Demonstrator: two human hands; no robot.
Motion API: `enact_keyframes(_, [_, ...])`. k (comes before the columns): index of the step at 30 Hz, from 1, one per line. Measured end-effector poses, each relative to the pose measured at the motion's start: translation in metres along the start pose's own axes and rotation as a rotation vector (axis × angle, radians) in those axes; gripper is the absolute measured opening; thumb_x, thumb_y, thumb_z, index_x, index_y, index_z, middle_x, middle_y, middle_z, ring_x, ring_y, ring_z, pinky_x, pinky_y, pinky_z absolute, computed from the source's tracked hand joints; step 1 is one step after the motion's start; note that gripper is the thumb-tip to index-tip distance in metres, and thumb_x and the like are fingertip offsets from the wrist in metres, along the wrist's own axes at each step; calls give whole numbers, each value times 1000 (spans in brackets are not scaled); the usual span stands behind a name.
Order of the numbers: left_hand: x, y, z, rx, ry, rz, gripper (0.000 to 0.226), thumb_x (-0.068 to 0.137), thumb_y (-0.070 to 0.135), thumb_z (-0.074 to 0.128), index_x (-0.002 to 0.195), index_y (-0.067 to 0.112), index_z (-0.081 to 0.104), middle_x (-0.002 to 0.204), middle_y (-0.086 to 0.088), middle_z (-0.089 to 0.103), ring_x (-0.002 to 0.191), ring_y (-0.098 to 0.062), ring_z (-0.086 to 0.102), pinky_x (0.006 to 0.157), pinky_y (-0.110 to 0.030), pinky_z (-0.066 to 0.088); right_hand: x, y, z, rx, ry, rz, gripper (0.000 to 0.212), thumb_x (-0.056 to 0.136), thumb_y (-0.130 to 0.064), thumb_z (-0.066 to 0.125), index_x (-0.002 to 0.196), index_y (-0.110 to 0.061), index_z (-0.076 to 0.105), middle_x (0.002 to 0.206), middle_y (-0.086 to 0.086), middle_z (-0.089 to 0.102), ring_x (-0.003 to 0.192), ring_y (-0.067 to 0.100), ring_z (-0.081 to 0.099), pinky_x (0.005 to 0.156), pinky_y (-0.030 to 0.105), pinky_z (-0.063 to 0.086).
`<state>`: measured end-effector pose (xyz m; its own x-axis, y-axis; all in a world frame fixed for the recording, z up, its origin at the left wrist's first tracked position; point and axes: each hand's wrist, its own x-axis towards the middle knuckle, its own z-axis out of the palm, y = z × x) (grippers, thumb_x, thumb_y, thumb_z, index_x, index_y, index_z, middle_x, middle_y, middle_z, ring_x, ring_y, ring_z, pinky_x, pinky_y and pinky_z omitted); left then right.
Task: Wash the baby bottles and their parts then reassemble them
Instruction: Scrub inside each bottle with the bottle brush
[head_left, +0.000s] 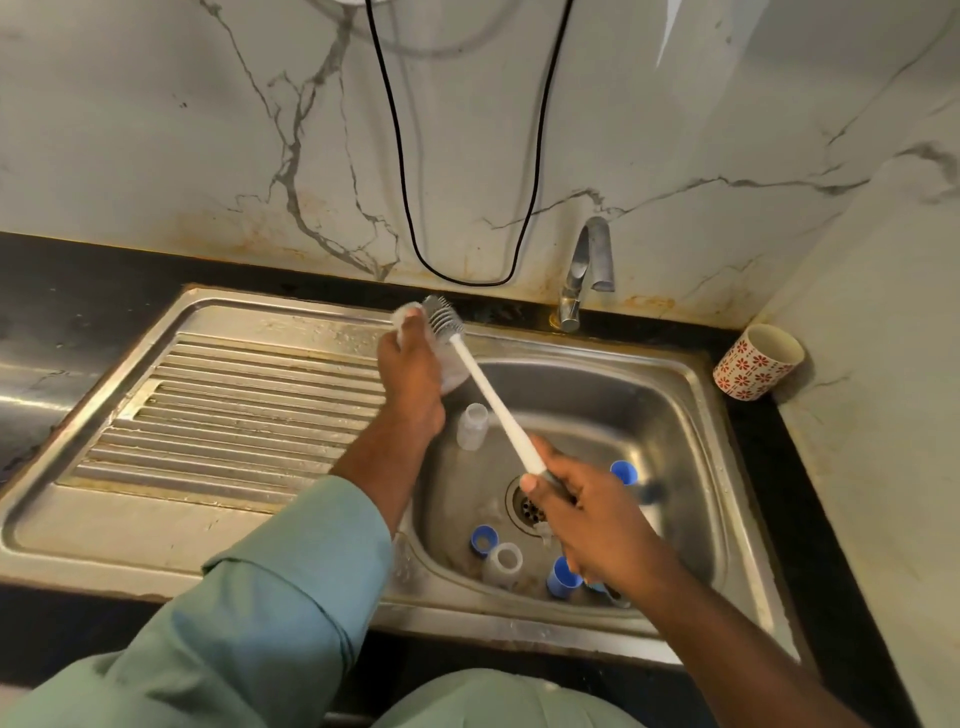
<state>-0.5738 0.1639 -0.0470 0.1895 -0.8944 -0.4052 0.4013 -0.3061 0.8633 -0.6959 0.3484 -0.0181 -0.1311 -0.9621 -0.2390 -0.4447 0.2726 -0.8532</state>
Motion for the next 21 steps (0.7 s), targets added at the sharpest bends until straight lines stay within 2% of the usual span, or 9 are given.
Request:
enact_keyframes(1, [4,8,-3,-52,31,-5,43,100,42,52,131,12,51,114,-10,62,101,-26,65,88,-46,58,-6,2,0,-39,-17,-16,31,99,-28,53,120,-50,49,66,-6,50,44,1,47,46,15,39])
enact_keyframes(3, [8,16,-6,-95,62,-4,41,100,39,52,133,14,50,113,-8,60,99,-24,63,86,-46,58,-17,7,-2,-75,-37,-27,36,99,-27,53,131,-43,50,70,-6,51,49,-2,47,49,14,40])
enact_keyframes(6, [-12,-3,5,40,-24,12,39,99,41,52,126,13,57,113,-10,64,103,-27,64,83,-42,58,-4,5,-6,-52,20,15,37,98,-28,53,133,-42,49,76,10,61,45,2,44,43,19,42])
enact_keyframes(9, [-26,-20,13,98,-66,21,40,100,43,49,127,14,57,113,-9,62,103,-24,61,75,-33,53,14,1,-8,-46,54,-12,37,99,-28,53,134,-39,49,70,4,54,44,4,43,42,22,42])
enact_keyframes(13, [1,-1,1,-61,79,-33,41,100,42,51,130,15,54,114,-7,62,102,-25,63,91,-47,56,-12,18,-13,-188,-31,-48,40,99,-28,53,138,-36,47,63,-7,56,48,0,50,49,15,44])
enact_keyframes(15, [2,-1,-3,-58,113,-24,42,99,41,54,132,14,53,112,-4,61,103,-24,62,89,-43,56,-22,22,-13,-207,-68,-37,39,99,-28,52,137,-39,47,62,-17,56,50,-1,50,52,17,46])
enact_keyframes(17, [-12,-13,3,55,28,2,41,99,41,54,128,13,56,110,-5,62,100,-21,62,78,-34,55,-13,20,-10,-166,-13,-27,41,100,-28,52,138,-39,46,62,-12,58,50,-2,51,48,16,44])
enact_keyframes(18, [-19,-22,8,103,-24,-9,42,98,43,54,127,13,57,111,-6,62,100,-21,61,77,-34,55,-4,18,-8,-139,27,-25,41,100,-28,52,139,-37,47,64,-6,58,48,-1,51,46,16,43])
enact_keyframes(21, [-22,-22,12,63,-26,-74,44,96,48,54,125,16,58,115,-8,63,104,-25,62,91,-45,54,8,10,-7,-114,40,-35,42,100,-28,51,141,-36,45,65,-4,52,43,-2,47,44,14,39])
